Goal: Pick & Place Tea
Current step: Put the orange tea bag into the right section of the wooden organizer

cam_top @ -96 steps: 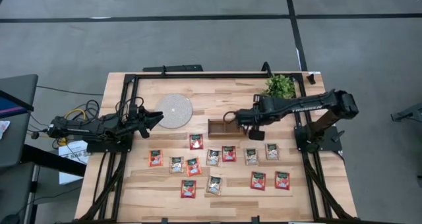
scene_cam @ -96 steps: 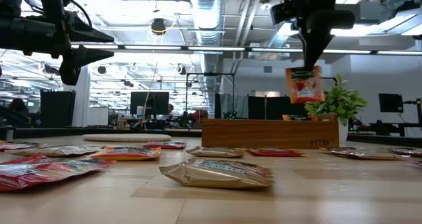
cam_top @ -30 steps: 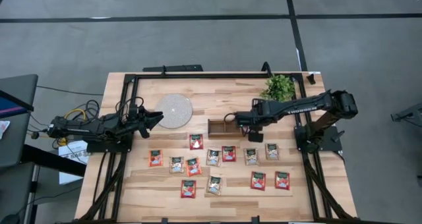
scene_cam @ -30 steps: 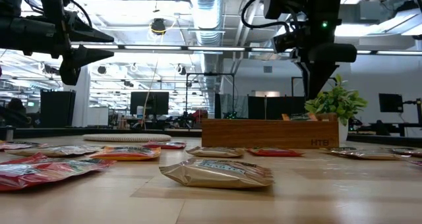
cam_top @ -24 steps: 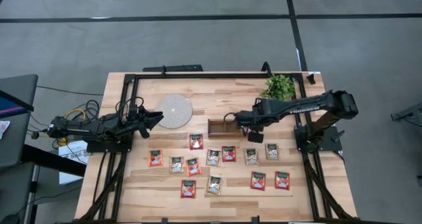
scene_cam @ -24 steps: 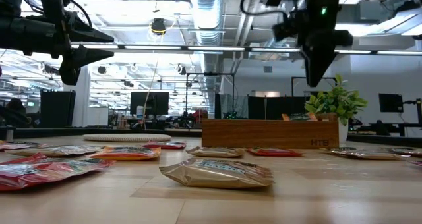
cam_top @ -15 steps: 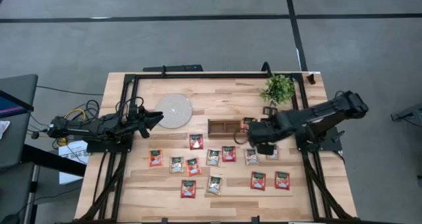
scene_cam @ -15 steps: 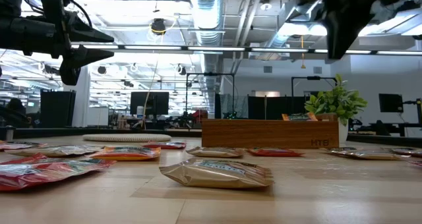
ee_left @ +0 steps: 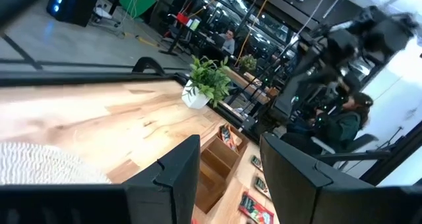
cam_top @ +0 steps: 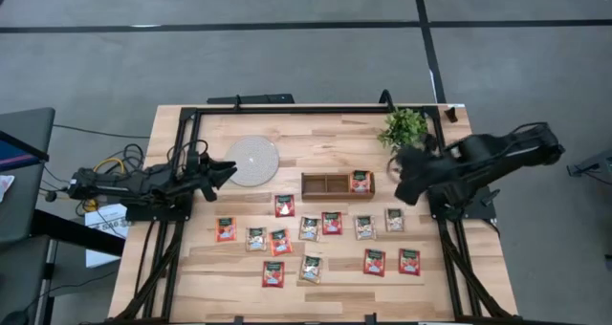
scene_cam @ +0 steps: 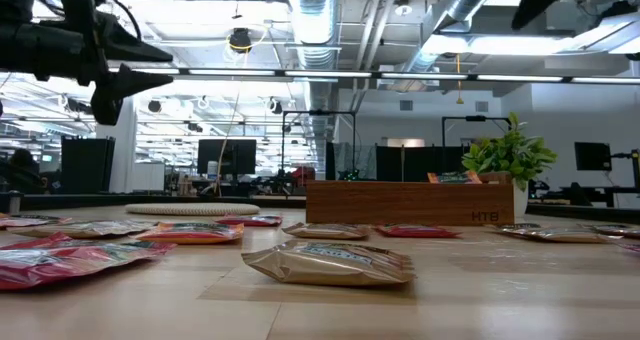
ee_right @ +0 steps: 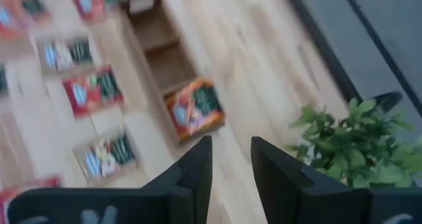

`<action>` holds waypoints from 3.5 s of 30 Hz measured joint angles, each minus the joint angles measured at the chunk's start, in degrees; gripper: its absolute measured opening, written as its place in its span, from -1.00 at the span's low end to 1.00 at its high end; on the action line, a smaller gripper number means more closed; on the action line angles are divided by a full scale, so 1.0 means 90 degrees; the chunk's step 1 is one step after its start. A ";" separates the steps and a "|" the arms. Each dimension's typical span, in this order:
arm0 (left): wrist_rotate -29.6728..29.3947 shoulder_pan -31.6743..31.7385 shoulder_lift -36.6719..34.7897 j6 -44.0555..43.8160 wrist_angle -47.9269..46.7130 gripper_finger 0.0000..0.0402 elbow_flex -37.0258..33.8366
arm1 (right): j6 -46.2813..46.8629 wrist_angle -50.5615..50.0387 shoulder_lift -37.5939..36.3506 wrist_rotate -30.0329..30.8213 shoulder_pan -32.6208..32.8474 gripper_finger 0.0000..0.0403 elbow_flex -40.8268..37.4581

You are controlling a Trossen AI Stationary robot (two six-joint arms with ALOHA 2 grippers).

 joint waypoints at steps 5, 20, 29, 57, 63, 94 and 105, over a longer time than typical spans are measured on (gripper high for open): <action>0.0000 0.0000 0.0441 0.0092 0.0010 -0.25 0.0186 | -0.0014 0.1106 -0.1133 0.0179 -0.0193 -0.52 -0.0832; 0.0767 0.0001 0.3249 0.0073 -0.2888 -0.25 0.2536 | -0.0058 0.5756 -0.3393 -0.0222 -0.0226 -0.52 -0.4562; 0.1588 0.0001 0.4810 0.0123 -0.5409 -0.25 0.4172 | -0.0560 0.7473 -0.4005 -0.0219 -0.0227 -0.52 -0.5743; 0.2560 -0.0004 0.7773 0.0134 -0.7178 -0.25 0.4391 | -0.1074 0.7259 -0.6850 -0.0222 -0.0228 -0.52 -0.6326; 0.3228 -0.0113 0.7981 0.0190 -0.6954 -0.25 0.4391 | -0.1073 0.7265 -0.6857 -0.0219 -0.0224 -0.52 -0.6323; 0.2972 -0.1058 0.8439 0.0180 -0.6221 -0.25 0.4015 | -0.1067 0.6555 -0.6857 -0.0217 -0.0224 -0.52 -0.6319; 0.3028 -0.1058 0.8452 0.0468 -0.5437 -0.25 0.3529 | -0.1067 0.6557 -0.6857 -0.0217 -0.0224 -0.52 -0.6318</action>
